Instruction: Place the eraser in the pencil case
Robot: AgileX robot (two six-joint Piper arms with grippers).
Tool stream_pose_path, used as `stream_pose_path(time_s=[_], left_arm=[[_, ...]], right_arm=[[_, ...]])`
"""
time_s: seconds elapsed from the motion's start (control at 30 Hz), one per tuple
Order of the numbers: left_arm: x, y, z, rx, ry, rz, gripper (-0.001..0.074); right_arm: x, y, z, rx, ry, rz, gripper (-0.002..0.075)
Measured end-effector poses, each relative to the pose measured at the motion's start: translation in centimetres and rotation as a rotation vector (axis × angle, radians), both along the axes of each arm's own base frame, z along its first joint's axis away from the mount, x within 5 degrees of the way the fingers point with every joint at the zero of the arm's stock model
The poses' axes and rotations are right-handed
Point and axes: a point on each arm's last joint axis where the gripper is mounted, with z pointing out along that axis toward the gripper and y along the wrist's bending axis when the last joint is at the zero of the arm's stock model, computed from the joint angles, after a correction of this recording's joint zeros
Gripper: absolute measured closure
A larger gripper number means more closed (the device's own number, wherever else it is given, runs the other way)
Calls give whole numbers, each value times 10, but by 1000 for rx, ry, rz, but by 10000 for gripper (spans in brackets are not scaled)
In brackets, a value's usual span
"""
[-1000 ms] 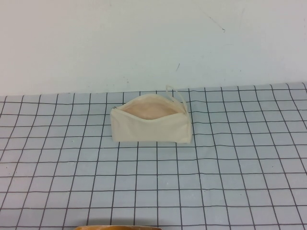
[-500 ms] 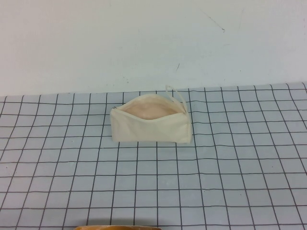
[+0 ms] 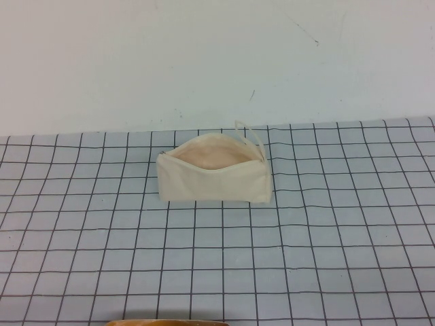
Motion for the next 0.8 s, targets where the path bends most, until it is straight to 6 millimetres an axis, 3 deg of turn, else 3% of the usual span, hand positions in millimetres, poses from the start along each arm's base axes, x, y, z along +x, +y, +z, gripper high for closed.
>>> stream_pose_path(time_s=[0.1, 0.23, 0.8], left_arm=[[0, 0, 0, 0, 0, 0, 738], [0, 0, 0, 0, 0, 0, 738], [0, 0, 0, 0, 0, 0, 738]], right_arm=[[1, -1, -23, 27, 65, -30, 727], [-2, -2, -36, 71, 108, -42, 727], [-5, -2, -43, 95, 170, -55, 727]])
